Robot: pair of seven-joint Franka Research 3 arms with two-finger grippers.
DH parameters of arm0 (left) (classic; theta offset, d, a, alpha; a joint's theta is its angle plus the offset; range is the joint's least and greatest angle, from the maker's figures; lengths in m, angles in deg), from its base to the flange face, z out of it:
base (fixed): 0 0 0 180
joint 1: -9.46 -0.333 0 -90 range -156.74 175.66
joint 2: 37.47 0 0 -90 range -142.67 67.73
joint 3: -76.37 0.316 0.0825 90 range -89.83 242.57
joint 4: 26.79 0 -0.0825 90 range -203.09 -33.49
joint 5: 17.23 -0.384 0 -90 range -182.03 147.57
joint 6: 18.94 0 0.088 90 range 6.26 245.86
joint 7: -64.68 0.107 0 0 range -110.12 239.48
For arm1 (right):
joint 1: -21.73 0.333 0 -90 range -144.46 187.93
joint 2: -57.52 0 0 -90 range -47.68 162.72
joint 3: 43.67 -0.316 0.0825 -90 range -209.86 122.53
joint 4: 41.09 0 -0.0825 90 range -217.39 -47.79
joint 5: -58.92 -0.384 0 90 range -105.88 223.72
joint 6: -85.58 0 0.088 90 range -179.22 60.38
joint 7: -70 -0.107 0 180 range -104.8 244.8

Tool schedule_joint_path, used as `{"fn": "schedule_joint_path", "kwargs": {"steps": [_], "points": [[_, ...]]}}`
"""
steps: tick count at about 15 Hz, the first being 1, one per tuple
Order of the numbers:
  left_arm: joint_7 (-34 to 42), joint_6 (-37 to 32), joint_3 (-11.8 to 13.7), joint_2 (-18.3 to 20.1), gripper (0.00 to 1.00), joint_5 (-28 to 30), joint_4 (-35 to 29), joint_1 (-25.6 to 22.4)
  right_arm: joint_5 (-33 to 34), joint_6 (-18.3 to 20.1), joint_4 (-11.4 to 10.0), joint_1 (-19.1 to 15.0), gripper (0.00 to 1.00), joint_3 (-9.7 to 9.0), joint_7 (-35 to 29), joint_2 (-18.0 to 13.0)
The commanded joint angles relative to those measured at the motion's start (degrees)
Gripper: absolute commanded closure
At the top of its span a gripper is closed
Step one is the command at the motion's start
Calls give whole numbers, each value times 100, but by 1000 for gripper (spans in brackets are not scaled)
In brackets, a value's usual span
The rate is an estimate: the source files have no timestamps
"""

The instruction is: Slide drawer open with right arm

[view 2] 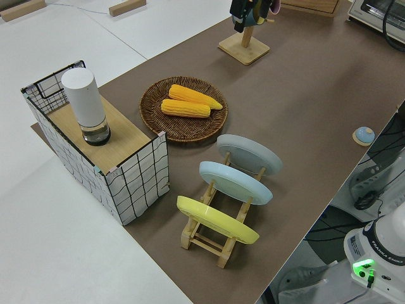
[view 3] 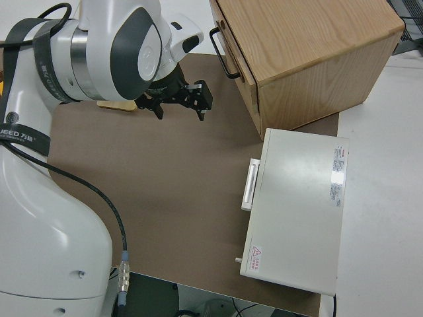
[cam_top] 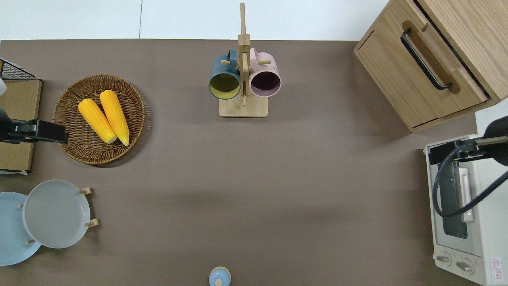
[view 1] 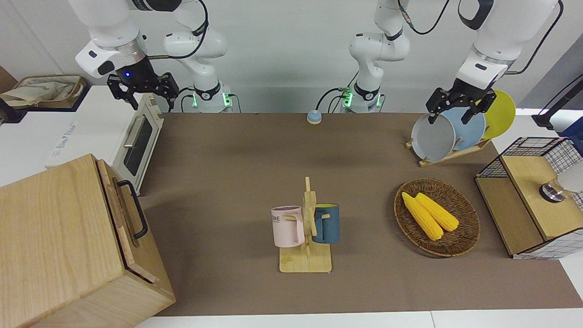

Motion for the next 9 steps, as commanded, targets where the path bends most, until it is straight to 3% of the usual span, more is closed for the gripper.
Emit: {"fn": "schedule_joint_path", "kwargs": {"steps": [1,9], "points": [[47,3,97,-77,5,-63,118,99,46,116,198,32,15,-20,119,77],[47,3,97,-77,2,-63,118,99,46,125,296,-29,15,-11,120,69]]}}
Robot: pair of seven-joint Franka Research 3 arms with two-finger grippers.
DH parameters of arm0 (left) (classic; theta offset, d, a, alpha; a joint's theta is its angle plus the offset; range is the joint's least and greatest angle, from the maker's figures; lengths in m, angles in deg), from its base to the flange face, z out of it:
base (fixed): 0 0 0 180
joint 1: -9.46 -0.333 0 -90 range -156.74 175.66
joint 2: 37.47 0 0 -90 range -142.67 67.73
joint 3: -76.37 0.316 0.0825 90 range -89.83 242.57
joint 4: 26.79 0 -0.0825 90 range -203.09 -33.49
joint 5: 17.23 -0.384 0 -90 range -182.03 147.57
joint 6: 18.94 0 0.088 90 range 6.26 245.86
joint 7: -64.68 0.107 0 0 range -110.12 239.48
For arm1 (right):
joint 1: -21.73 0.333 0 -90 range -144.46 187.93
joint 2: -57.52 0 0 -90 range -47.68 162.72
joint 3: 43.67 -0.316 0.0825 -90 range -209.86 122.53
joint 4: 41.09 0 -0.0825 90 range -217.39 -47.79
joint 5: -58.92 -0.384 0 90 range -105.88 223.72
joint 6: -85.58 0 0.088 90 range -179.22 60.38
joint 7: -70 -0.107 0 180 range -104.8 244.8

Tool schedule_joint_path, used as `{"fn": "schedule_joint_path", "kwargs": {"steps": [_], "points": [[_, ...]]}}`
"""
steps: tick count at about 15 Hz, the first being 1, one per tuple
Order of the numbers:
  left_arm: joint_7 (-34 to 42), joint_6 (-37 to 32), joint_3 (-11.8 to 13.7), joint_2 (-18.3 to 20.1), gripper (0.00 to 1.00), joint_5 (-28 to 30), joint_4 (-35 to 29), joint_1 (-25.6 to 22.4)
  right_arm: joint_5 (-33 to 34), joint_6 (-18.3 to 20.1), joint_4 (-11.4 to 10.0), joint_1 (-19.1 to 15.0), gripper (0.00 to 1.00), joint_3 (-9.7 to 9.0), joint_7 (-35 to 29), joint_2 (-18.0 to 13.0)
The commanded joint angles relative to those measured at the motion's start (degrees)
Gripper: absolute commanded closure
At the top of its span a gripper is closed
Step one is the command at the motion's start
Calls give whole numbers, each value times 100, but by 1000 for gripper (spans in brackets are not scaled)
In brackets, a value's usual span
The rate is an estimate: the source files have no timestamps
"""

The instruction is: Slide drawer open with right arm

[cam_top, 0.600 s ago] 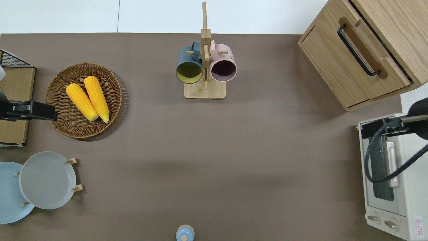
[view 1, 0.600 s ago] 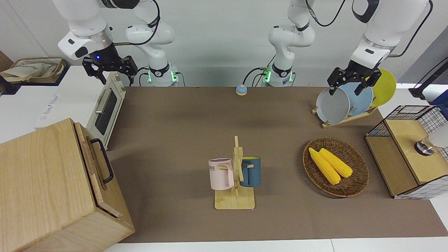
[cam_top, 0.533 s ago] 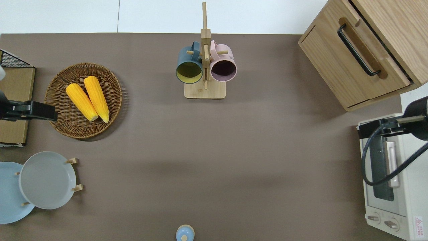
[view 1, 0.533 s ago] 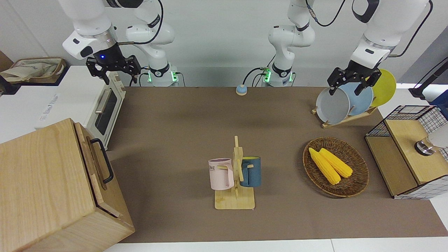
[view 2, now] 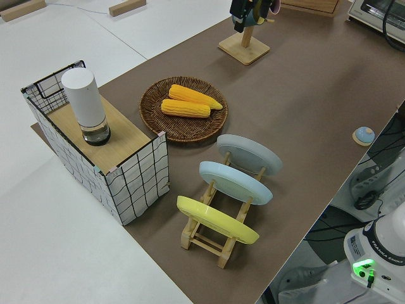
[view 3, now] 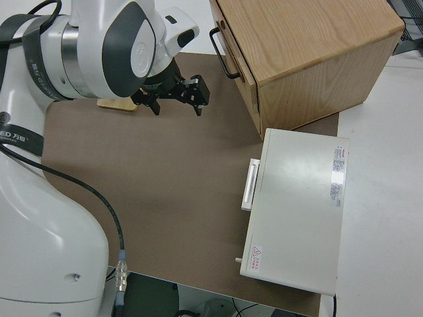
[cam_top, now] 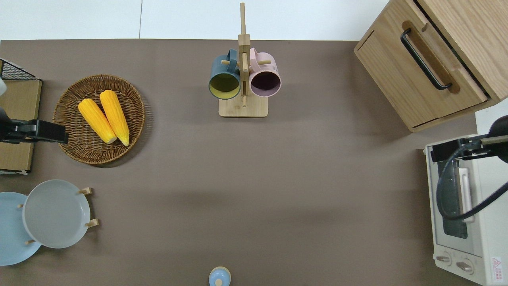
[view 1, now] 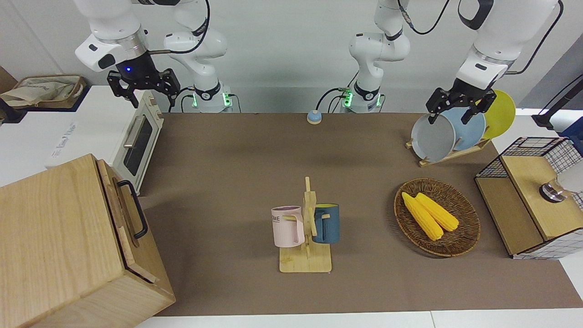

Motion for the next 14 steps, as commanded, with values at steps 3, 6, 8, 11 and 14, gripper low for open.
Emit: {"fn": "schedule_joint_path", "kwargs": {"steps": [3,6,8,11,14], "points": [[47,3,97,-77,2,-63,118,99,71,121,133,-14,15,-36,76,76],[47,3,97,-77,2,-71,118,99,395,121,133,-5,15,-53,102,103],[47,3,97,-77,5,-71,118,99,789,112,133,126,15,-132,119,129],[47,3,97,-77,5,-63,118,99,1957,86,124,591,15,-167,58,269],[47,3,97,-77,2,-63,118,99,2460,-45,124,821,15,-202,58,401]]}}
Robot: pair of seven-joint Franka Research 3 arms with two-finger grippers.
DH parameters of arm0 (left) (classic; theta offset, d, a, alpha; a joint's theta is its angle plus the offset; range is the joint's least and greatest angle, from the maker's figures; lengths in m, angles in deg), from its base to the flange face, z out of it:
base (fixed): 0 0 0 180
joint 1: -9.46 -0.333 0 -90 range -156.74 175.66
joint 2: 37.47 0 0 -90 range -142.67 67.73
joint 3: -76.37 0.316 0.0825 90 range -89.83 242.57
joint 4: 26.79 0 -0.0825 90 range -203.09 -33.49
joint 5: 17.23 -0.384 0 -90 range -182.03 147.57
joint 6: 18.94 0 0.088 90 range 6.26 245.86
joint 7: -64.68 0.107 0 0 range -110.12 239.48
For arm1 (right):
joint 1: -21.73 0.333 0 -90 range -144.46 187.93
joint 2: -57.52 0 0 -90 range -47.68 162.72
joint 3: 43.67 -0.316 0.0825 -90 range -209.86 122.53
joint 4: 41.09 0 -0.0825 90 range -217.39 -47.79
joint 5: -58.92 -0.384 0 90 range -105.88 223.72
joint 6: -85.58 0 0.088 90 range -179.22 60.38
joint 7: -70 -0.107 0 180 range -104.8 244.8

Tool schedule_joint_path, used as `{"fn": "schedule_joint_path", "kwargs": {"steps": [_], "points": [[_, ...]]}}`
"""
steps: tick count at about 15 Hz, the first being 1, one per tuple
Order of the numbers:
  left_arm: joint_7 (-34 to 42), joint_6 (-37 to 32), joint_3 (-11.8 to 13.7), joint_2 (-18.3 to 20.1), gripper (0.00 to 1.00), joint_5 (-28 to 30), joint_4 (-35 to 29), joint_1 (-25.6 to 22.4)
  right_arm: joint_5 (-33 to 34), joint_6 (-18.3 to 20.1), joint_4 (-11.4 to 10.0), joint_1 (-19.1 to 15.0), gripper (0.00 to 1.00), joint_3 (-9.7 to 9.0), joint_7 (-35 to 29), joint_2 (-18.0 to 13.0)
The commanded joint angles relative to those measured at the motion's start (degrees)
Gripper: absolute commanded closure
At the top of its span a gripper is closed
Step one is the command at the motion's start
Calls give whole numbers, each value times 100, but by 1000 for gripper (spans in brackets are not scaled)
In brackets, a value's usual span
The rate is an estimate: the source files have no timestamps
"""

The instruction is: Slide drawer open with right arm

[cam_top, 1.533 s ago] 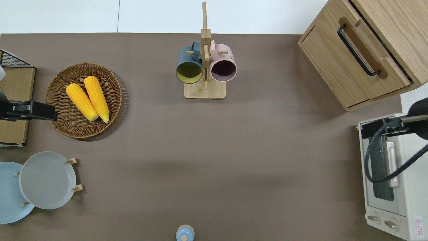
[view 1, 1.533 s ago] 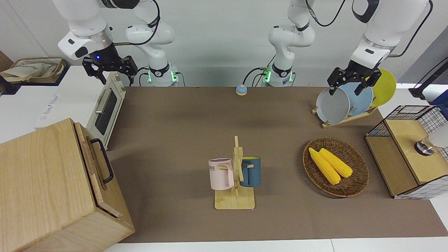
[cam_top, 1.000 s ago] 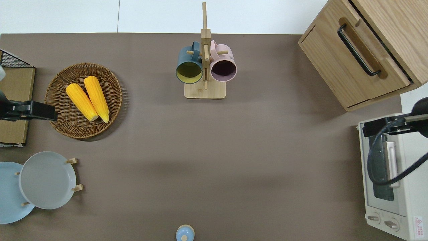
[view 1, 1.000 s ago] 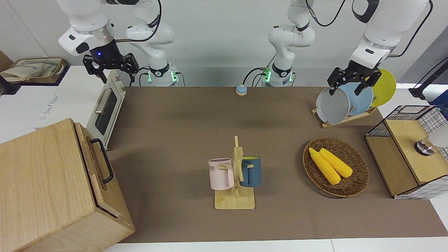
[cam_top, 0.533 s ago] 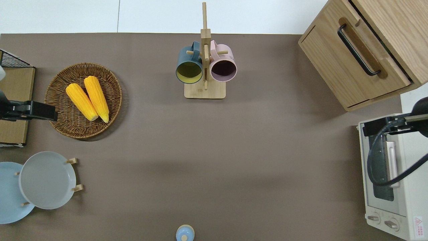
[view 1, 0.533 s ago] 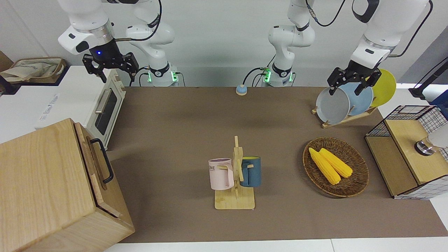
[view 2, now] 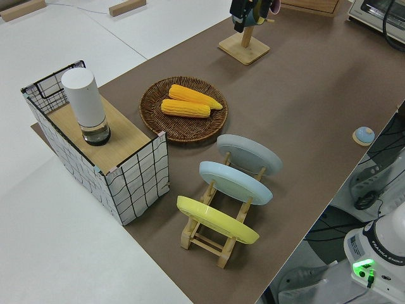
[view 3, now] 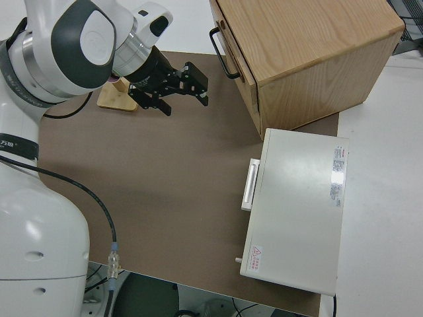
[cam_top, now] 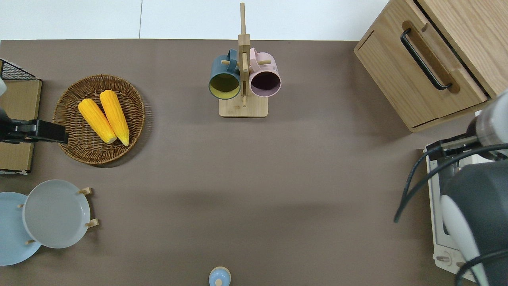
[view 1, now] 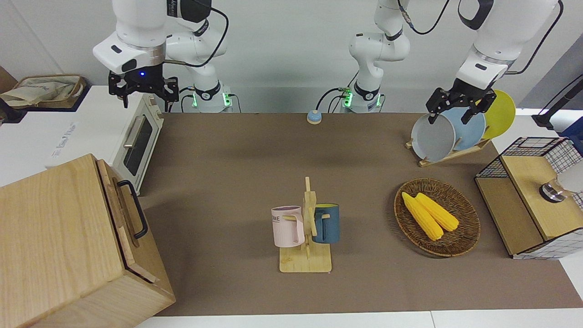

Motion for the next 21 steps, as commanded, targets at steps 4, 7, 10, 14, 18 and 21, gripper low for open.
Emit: {"fn": "schedule_joint_path", "kwargs": {"steps": [4,7,10,14,18,21], "points": [[47,3,97,-77,2,-72,118,99,1436,-380,68,175,15,-417,51,405],[47,3,97,-77,5,-71,118,99,1842,-651,42,184,15,-550,51,537],[47,3,97,-77,5,-63,118,99,2289,-1135,-46,193,15,-577,42,695],[47,3,97,-77,5,-63,118,99,2949,-1645,-64,193,15,-577,-89,1064],[47,3,97,-77,5,-72,118,99,3730,-1804,-90,342,15,-585,-502,1345],[47,3,97,-77,2,-63,118,99,4548,-1883,-239,465,15,-594,-897,1548]]}}
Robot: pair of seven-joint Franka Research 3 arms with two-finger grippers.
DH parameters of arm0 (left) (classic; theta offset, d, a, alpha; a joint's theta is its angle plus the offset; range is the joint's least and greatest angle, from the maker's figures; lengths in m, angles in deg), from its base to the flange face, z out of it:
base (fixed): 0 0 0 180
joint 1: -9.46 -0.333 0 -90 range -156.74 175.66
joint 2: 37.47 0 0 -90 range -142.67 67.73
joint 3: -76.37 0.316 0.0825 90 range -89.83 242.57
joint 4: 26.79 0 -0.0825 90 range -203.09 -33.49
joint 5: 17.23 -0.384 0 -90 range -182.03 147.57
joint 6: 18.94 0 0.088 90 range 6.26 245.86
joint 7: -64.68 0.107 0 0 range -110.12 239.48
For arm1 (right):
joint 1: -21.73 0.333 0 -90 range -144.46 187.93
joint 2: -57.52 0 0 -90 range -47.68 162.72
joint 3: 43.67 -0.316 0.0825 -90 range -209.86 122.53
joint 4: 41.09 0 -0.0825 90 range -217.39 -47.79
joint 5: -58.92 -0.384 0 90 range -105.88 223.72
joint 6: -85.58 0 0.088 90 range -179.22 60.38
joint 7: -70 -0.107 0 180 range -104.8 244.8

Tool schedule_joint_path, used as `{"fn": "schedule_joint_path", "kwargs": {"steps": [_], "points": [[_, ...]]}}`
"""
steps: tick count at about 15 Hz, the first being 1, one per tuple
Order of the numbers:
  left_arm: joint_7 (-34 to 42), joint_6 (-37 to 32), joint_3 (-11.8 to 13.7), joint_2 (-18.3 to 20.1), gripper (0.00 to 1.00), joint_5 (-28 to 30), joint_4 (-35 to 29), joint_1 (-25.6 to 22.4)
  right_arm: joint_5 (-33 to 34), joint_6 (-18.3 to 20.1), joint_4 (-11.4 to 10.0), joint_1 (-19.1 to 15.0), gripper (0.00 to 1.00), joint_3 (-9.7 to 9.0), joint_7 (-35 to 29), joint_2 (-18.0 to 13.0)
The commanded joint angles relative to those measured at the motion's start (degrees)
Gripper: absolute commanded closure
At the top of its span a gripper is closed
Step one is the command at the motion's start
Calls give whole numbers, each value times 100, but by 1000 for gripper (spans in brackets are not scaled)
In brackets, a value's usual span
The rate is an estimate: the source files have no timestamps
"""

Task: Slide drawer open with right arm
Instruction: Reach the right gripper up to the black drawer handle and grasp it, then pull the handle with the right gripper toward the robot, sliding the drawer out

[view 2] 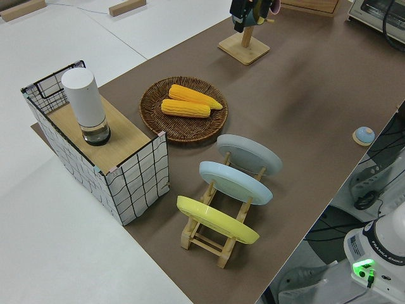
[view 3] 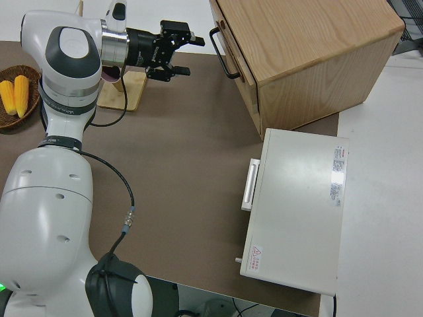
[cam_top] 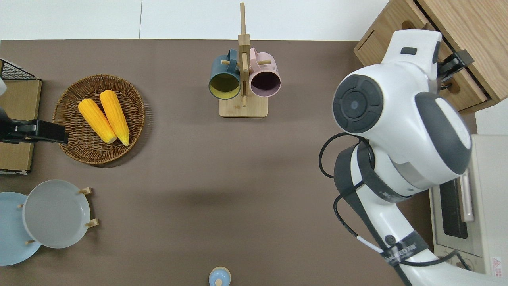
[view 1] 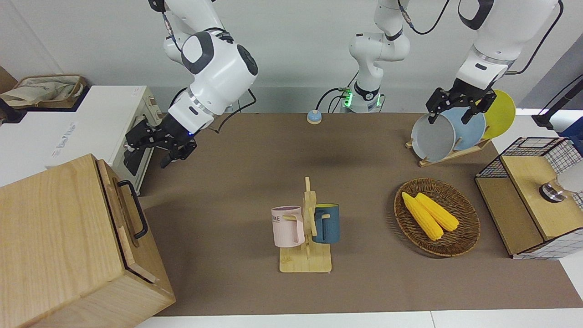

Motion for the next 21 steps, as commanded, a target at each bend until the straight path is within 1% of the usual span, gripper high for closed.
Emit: {"fn": "schedule_joint_path", "kwargs": {"steps": [1,2,6,8,9,10,12,15,16,18,20,21], "points": [[47,3,97,-77,2,-63,118,99,834,-313,-257,100,15,-17,-571,187],[47,3,97,-77,5,-71,118,99,975,-402,-302,91,15,-17,-686,240],[47,3,97,-77,2,-63,118,99,1686,-411,-364,65,17,-17,-1178,582],[47,3,97,-77,2,-71,118,99,2081,-411,-591,21,19,-17,-1485,679],[47,3,97,-77,2,-63,118,99,2336,-403,-697,4,19,-17,-1765,741],[47,3,97,-77,2,-71,118,99,2573,-394,-759,3,19,-9,-2011,811],[47,3,97,-77,2,-63,118,99,2943,-315,-803,-5,19,-8,-2303,978],[47,3,97,-77,2,-72,118,99,3347,-297,-821,-14,19,35,-2514,1110],[47,3,97,-77,2,-63,118,99,3549,-297,-856,-40,19,53,-2576,1137],[47,3,97,-77,2,-72,118,99,3831,-236,-856,-49,19,71,-2576,1172],[47,3,97,-77,5,-71,118,99,3911,-235,-856,-49,21,71,-2585,1172],[47,3,97,-77,2,-63,118,99,3955,-236,-856,-49,25,123,-2620,1181]]}}
